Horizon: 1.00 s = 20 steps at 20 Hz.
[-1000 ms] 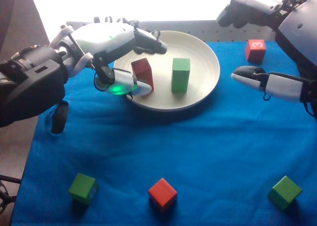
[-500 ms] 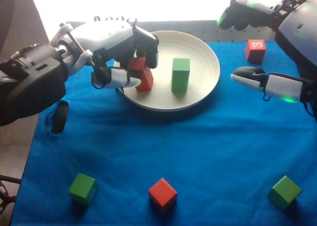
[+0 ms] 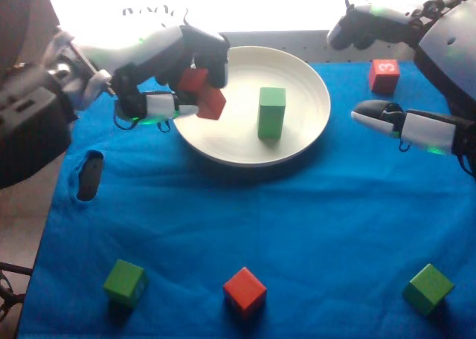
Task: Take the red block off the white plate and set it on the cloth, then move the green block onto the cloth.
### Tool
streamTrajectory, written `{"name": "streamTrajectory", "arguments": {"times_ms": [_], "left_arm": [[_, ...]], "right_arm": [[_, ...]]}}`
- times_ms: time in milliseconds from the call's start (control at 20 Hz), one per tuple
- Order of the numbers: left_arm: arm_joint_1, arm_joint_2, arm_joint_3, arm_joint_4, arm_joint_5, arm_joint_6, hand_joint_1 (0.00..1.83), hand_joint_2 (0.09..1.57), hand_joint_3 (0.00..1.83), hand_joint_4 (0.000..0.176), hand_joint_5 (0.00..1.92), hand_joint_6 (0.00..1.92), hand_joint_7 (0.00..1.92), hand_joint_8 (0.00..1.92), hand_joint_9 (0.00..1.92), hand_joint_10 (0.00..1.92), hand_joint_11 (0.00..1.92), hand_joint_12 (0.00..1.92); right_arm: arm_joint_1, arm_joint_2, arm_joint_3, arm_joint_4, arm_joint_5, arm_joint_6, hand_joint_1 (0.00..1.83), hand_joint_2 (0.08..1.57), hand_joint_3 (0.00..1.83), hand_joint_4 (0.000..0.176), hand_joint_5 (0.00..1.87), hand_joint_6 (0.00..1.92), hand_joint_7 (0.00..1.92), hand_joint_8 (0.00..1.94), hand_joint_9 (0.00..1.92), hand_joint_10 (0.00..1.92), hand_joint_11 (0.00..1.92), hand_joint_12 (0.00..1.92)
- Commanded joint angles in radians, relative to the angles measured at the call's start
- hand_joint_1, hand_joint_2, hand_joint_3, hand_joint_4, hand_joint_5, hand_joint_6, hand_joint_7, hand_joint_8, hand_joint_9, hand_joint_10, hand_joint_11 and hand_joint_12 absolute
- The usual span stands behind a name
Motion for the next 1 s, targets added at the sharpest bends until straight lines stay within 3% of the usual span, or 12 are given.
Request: {"name": "streamTrajectory", "arguments": {"times_ms": [0,150,200,300,550,650,700,750,800,850,950], "left_arm": [[-0.005,0.015,-0.014,0.016,-0.167,-0.003,1.33,1.24,0.0,0.0,0.64,1.31,0.75,1.41,0.77,1.59,0.68,1.8],[0.031,0.086,-0.096,0.032,-0.262,-0.003,1.33,1.23,0.0,0.0,0.66,1.26,0.8,1.36,0.72,1.59,0.47,1.87],[0.051,0.114,-0.131,0.034,-0.309,-0.003,1.32,1.23,0.0,0.0,0.67,1.31,0.8,1.3,0.72,1.55,0.48,1.77],[0.07,0.132,-0.159,0.037,-0.354,-0.003,1.33,1.22,0.0,0.0,0.69,1.27,0.83,1.27,0.74,1.53,0.51,1.76],[0.137,0.197,-0.245,0.059,-0.44,-0.003,1.35,1.22,0.0,0.0,0.66,1.22,0.8,1.35,0.81,1.49,0.6,1.6],[0.167,0.217,-0.277,0.069,-0.459,-0.003,1.33,1.24,0.0,0.0,0.59,1.33,0.75,1.38,0.78,1.54,0.57,1.59],[0.191,0.231,-0.3,0.074,-0.469,-0.003,1.2,1.29,0.0,0.0,0.57,1.38,0.75,1.52,0.73,1.38,0.61,1.6],[0.2,0.235,-0.306,0.074,-0.473,-0.003,1.2,1.29,0.0,0.0,0.57,1.38,0.75,1.52,0.73,1.38,0.61,1.6],[0.218,0.242,-0.318,0.074,-0.481,-0.004,1.17,1.28,0.0,0.0,0.61,1.33,0.76,1.53,0.73,1.25,0.61,1.55],[0.24,0.245,-0.327,0.074,-0.481,-0.013,1.33,1.24,0.0,0.0,0.65,1.22,0.74,1.41,0.79,1.53,0.62,1.57],[0.264,0.244,-0.33,0.074,-0.475,-0.04,1.32,1.23,0.0,0.0,0.66,1.24,0.74,1.38,0.8,1.54,0.61,1.58]], "right_arm": [[0.006,0.0,0.001,-0.02,-0.118,0.002,1.17,0.96,0.0,0.0,0.49,0.86,0.54,0.99,0.44,1.29,0.29,1.81],[0.003,0.002,0.0,-0.015,-0.118,0.002,1.18,0.96,0.0,0.0,0.48,0.87,0.53,1.01,0.45,1.31,0.31,1.81],[0.002,0.003,-0.001,-0.012,-0.118,0.002,1.14,0.98,0.0,0.0,0.46,0.9,0.5,1.02,0.41,1.32,0.27,1.82],[-0.001,0.003,-0.001,-0.008,-0.118,0.002,1.13,0.98,0.0,0.0,0.46,0.9,0.5,1.03,0.41,1.32,0.28,1.82],[-0.005,0.01,-0.005,0.0,-0.119,0.002,1.19,0.95,0.0,0.0,0.44,0.91,0.49,1.02,0.4,1.31,0.23,1.81],[-0.007,0.011,-0.006,0.004,-0.119,0.002,1.18,0.96,0.0,0.0,0.44,0.91,0.49,1.01,0.4,1.31,0.24,1.82],[-0.008,0.014,-0.008,0.006,-0.119,0.002,1.21,0.96,0.0,0.0,0.44,0.89,0.5,0.99,0.41,1.27,0.25,1.77],[-0.008,0.014,-0.008,0.007,-0.119,0.002,1.21,0.96,0.0,0.0,0.44,0.89,0.5,0.99,0.41,1.27,0.25,1.77],[-0.008,0.015,-0.008,0.007,-0.119,0.002,1.22,0.95,0.0,0.0,0.44,0.88,0.5,0.97,0.42,1.24,0.25,1.72],[-0.008,0.015,-0.008,0.008,-0.119,0.002,1.23,0.96,0.0,0.0,0.44,0.82,0.49,0.9,0.41,1.18,0.24,1.67],[-0.008,0.015,-0.009,0.009,-0.119,0.002,1.22,0.95,0.0,0.0,0.44,0.82,0.5,0.89,0.42,1.18,0.25,1.67]]}}
